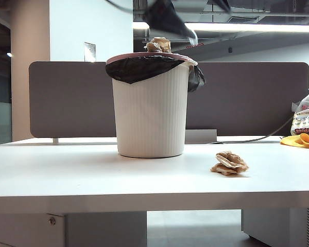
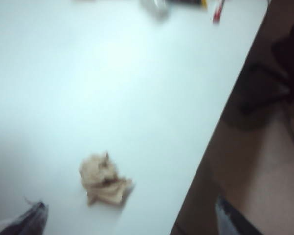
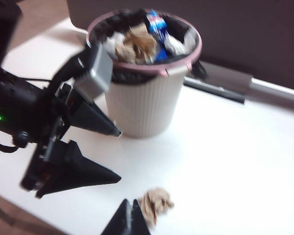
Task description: Pick up all the trash on the table and put it in the trash can.
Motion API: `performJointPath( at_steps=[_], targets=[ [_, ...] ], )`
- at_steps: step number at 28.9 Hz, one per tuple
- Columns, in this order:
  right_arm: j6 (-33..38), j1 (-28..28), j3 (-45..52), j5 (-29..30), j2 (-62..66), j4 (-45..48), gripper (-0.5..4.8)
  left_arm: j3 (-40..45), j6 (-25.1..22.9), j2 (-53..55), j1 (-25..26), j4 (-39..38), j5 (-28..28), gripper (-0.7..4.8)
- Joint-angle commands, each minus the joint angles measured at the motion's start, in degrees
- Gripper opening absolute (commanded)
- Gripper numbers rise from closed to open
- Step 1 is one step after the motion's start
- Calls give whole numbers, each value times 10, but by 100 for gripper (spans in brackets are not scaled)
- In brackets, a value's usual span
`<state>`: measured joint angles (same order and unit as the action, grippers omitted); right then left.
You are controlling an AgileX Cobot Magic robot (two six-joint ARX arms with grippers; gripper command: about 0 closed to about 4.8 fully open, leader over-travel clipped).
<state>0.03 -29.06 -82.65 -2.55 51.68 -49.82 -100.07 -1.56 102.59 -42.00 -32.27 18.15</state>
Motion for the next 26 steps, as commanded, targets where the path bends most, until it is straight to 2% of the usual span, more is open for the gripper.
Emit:
performJointPath(
  at_steps=[1,7,11,15,21,26],
  targets=[
    [9,-1,54,-3,-50,8,-4,67,26,3,-12,77,-35,479],
    [60,-1,207,-1,-151,47,-4,177,76,14,-29,203,-39,479],
    [60,-1,268,3,-181,55,-4,192,91,40,-43,227,-41,479],
    [65,-1,287,37,-177,56,-4,192,104,73,-59,263,-74,479],
    [64,-1,288,45,-172,83,-4,191,106,123,-78,310,-148,479],
    [64,-1,288,67,-174,88,-4,191,117,155,-77,341,-167,479]
  ],
)
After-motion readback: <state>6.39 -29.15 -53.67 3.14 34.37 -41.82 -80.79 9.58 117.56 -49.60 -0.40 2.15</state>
